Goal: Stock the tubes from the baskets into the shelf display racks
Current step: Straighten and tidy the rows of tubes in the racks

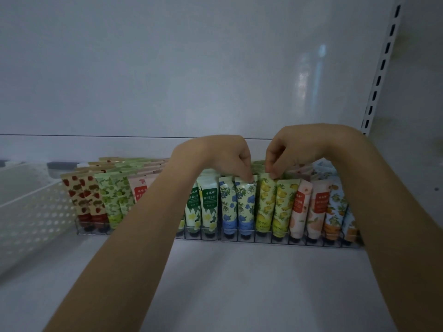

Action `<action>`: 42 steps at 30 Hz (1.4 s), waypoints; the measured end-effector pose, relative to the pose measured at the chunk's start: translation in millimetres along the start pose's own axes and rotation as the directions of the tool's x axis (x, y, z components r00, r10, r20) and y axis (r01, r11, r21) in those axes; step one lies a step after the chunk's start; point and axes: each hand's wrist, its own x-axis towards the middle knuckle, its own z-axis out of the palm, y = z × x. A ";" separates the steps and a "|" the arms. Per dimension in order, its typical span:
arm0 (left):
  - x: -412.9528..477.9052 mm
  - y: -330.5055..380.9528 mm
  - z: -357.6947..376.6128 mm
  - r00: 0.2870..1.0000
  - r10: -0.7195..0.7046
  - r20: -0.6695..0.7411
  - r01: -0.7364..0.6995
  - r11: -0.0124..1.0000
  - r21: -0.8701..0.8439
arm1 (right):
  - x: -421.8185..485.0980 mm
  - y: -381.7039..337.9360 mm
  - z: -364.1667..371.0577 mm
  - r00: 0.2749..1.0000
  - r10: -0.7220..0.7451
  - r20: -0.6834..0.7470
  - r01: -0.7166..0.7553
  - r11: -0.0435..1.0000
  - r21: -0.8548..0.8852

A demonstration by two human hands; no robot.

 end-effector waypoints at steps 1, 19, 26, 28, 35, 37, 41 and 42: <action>0.2 0.0 0.1 1.000 0.001 0.000 -0.001 1.000 -0.001 | 0.0 -0.8 0.0 1.000 -0.007 -0.002 0.007 1.000 0.005; 4.9 8.6 4.7 0.986 0.163 -0.028 -0.165 0.983 -0.080 | -2.1 8.6 -4.2 0.995 0.071 0.076 -0.069 0.997 -0.036; 3.1 2.4 0.6 0.970 0.157 -0.183 -0.179 0.977 -0.114 | -2.6 18.3 -9.1 0.981 -0.007 -0.192 0.025 0.995 0.092; 5.9 -3.6 1.3 0.970 0.106 -0.218 -0.120 0.991 -0.050 | 2.1 18.8 -5.9 0.972 -0.007 -0.235 0.036 0.992 0.119; 9.8 -9.3 5.8 0.993 0.043 -0.114 -0.044 0.999 -0.009 | 24.3 7.6 13.7 0.989 0.011 -0.148 -0.001 0.998 0.064; 10.6 -9.2 6.0 0.992 0.046 -0.119 -0.047 0.999 -0.008 | 24.8 6.6 14.3 0.991 0.024 -0.132 -0.017 0.998 0.053; 12.1 -10.8 6.9 0.991 0.042 -0.127 -0.044 0.999 -0.014 | 25.3 7.6 16.7 0.991 0.068 -0.116 -0.064 0.997 0.039; 12.4 -11.3 7.2 0.991 0.044 -0.129 -0.046 0.999 -0.017 | 25.4 8.1 16.8 0.990 0.075 -0.117 -0.072 0.997 0.032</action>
